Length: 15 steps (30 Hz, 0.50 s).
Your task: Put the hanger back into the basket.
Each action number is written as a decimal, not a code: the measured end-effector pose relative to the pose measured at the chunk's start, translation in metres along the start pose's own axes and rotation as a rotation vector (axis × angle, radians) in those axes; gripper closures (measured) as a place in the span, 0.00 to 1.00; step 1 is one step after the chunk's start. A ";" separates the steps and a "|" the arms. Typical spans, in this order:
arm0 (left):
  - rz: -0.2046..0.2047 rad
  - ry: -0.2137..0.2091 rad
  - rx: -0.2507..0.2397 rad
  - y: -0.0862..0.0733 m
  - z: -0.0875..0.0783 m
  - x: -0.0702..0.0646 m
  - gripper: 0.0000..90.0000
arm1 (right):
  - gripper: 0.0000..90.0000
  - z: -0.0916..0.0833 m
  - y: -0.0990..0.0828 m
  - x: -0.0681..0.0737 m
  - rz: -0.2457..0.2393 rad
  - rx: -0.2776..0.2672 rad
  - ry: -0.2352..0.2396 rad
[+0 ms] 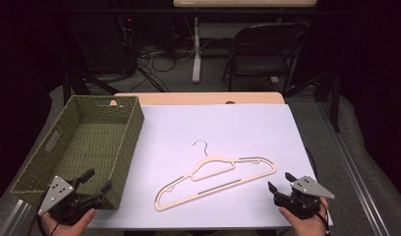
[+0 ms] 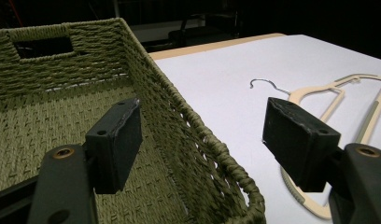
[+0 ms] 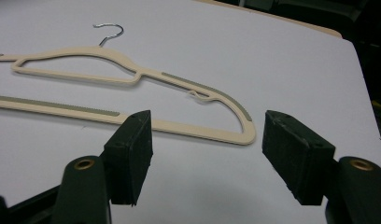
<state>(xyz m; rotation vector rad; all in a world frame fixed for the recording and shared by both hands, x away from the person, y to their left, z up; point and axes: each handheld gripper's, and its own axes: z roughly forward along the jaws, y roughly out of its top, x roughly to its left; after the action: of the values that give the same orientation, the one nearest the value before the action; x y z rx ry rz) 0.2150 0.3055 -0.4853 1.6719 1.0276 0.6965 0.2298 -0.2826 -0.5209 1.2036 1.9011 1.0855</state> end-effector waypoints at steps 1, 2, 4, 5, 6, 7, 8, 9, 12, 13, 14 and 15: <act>-0.002 0.000 0.000 0.000 0.000 0.000 0.32 | 0.37 0.000 0.000 -0.001 0.005 0.006 0.000; -0.003 -0.001 -0.001 0.001 0.000 0.000 0.32 | 0.37 0.002 0.001 -0.002 0.002 0.012 -0.006; -0.004 -0.002 -0.002 0.001 0.001 0.000 0.32 | 0.39 0.002 0.002 -0.002 0.002 0.034 -0.014; -0.004 -0.002 -0.004 0.001 0.001 -0.001 0.32 | 0.40 0.002 0.002 -0.003 0.005 0.043 -0.011; -0.002 -0.004 -0.003 0.001 0.001 -0.001 0.32 | 0.40 0.002 0.002 -0.003 0.005 0.043 -0.011; 0.005 -0.005 0.000 0.001 0.001 -0.001 0.32 | 0.40 0.003 0.004 -0.002 0.002 0.064 -0.001; 0.010 -0.007 0.005 0.001 0.000 -0.001 0.32 | 0.40 0.003 0.006 -0.002 -0.006 0.074 0.001; 0.010 -0.007 0.005 0.001 0.000 -0.001 0.32 | 0.40 0.003 0.006 -0.002 -0.006 0.074 0.001; -0.002 -0.007 0.008 0.002 0.000 0.000 0.32 | 0.40 0.004 0.009 -0.004 -0.026 0.096 0.030; -0.004 -0.009 0.005 0.003 0.000 0.000 0.32 | 0.40 0.004 0.009 -0.004 -0.026 0.096 0.030; -0.002 -0.011 0.007 0.005 -0.001 0.000 0.32 | 0.40 0.005 0.011 -0.004 -0.034 0.109 0.037; -0.002 -0.011 0.007 0.005 -0.001 0.000 0.32 | 0.40 0.005 0.011 -0.004 -0.034 0.109 0.037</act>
<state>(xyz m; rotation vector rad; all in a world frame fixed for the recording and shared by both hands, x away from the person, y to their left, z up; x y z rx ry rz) 0.2158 0.3049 -0.4806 1.6785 1.0254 0.6827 0.2401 -0.2825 -0.5130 1.2133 2.0245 1.0032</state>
